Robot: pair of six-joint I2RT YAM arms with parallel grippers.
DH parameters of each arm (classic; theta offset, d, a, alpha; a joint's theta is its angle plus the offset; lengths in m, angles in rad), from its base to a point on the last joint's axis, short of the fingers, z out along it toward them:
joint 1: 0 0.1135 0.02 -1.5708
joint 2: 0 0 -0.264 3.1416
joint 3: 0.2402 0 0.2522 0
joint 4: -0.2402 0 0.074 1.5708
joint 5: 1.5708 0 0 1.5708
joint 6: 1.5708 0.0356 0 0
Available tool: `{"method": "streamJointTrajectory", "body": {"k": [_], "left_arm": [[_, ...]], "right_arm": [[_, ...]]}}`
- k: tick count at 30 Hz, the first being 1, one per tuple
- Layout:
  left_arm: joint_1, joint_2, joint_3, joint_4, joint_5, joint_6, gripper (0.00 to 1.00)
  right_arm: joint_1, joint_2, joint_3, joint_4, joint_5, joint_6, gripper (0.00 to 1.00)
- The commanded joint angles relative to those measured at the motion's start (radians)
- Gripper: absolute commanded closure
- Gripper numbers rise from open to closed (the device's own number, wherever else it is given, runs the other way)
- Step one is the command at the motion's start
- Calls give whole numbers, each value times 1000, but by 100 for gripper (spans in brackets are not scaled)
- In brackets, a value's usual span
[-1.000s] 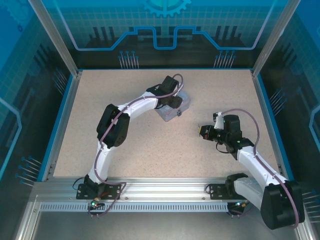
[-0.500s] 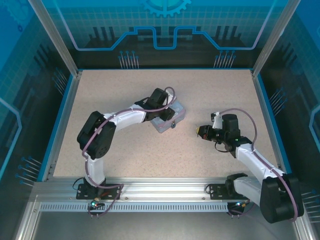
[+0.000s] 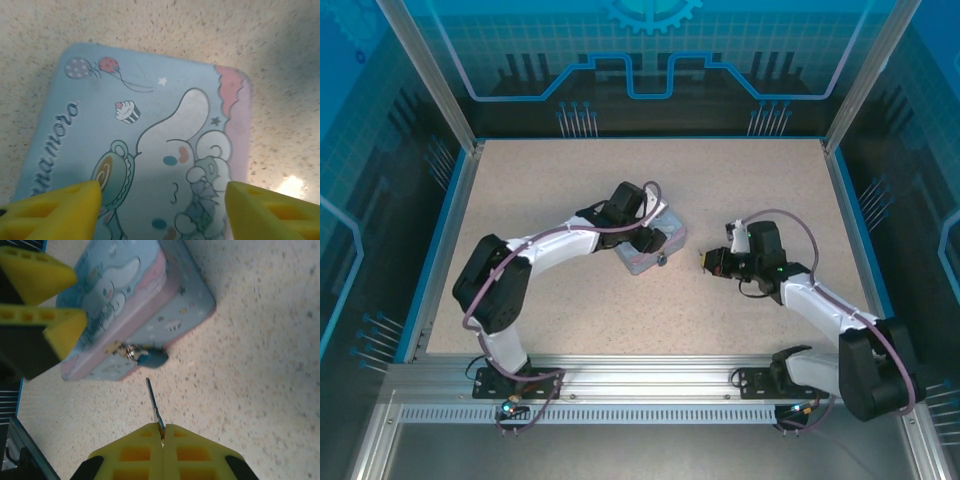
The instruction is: Unlock a padlock with a key
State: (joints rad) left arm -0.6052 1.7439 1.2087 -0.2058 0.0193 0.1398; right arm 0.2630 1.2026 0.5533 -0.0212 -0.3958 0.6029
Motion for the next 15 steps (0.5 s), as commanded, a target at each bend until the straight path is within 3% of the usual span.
{"method": "streamJointTrajectory", "body": {"k": [1,9,15], "left_arm": [[2,-162,-29,-6,15,-97,28],[2,-460,-235,-2,83,-356,27],[-4,-583,-408,24,147,-523,27]], "right_arm": [[6,55,83,17,92,-46,100],[5,362,298,73,135,-145,100],[11,549,449,75,131,-189,100]]}}
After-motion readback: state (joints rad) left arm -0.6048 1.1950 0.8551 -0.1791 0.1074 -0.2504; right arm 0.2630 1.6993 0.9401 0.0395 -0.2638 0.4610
